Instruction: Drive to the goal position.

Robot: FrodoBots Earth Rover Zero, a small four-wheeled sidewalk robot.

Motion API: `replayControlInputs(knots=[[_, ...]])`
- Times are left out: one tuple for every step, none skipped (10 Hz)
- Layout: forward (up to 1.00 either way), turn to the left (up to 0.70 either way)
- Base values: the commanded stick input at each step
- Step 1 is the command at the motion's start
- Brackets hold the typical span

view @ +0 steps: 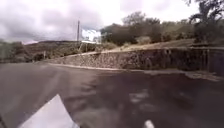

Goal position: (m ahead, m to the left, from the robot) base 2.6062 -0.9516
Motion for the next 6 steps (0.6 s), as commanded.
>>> replayControlInputs(knots=[[0.50,0.50],[0.50,0.50],[0.50,0.50],[0.50,0.41],[0.50,0.22],[0.50,0.03]])
